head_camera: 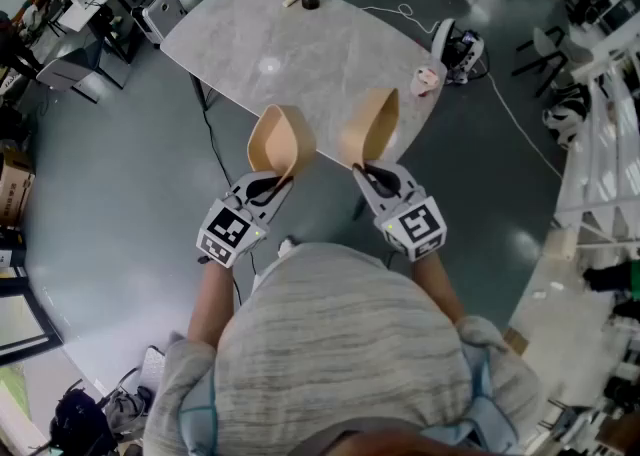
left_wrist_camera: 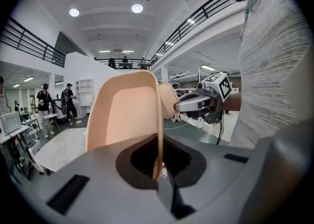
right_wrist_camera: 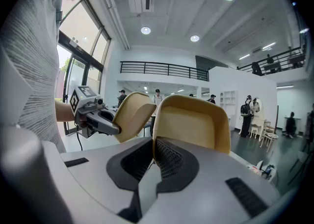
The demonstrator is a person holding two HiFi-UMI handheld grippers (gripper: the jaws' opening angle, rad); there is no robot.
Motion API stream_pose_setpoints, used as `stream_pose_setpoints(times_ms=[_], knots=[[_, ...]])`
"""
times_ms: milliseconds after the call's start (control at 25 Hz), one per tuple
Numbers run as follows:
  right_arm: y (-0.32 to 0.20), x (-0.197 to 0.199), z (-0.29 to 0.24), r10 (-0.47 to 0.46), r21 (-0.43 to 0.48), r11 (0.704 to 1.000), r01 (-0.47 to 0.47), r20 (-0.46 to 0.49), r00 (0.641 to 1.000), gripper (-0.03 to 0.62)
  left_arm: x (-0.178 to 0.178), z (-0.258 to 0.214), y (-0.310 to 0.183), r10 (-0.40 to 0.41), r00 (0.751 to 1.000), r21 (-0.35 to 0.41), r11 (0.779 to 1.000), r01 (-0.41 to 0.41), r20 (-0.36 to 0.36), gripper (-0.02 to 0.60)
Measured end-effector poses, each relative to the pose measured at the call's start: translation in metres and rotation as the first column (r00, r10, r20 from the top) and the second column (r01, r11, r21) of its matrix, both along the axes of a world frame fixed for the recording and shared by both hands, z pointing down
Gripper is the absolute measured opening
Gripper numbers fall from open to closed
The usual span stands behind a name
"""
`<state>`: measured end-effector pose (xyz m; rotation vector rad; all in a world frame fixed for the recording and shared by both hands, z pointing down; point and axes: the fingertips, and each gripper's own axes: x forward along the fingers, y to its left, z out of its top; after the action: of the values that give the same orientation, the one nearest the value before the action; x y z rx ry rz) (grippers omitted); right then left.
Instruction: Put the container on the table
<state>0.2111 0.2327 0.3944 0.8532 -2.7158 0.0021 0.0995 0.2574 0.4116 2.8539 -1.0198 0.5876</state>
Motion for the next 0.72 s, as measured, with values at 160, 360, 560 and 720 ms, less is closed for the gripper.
stream_pose_setpoints(times_ms=[160, 360, 560, 720], knots=[[0.001, -0.006, 0.002, -0.014, 0.005, 1.0, 0.014, -0.003, 1.0, 0.018, -0.002, 0.002, 0.0, 0.001, 1.0, 0.002, 1.0, -0.001, 0.003, 0.005], [-0.001, -0.01, 0.004, -0.019, -0.002, 1.0, 0.019, -0.018, 1.0, 0.018, -0.006, 0.004, -0.002, -0.003, 1.0, -0.003, 1.0, 0.003, -0.002, 0.005], [-0.002, -0.014, 0.004, -0.021, -0.022, 1.0, 0.021, 0.009, 1.0, 0.018, -0.01, 0.006, -0.002, -0.013, 1.0, -0.006, 1.0, 0.013, -0.008, 0.005], [-0.007, -0.019, 0.004, -0.015, -0.033, 0.999, 0.016, 0.033, 0.999, 0.018, -0.015, 0.007, -0.005, -0.02, 1.0, -0.008, 1.0, 0.02, -0.01, 0.005]])
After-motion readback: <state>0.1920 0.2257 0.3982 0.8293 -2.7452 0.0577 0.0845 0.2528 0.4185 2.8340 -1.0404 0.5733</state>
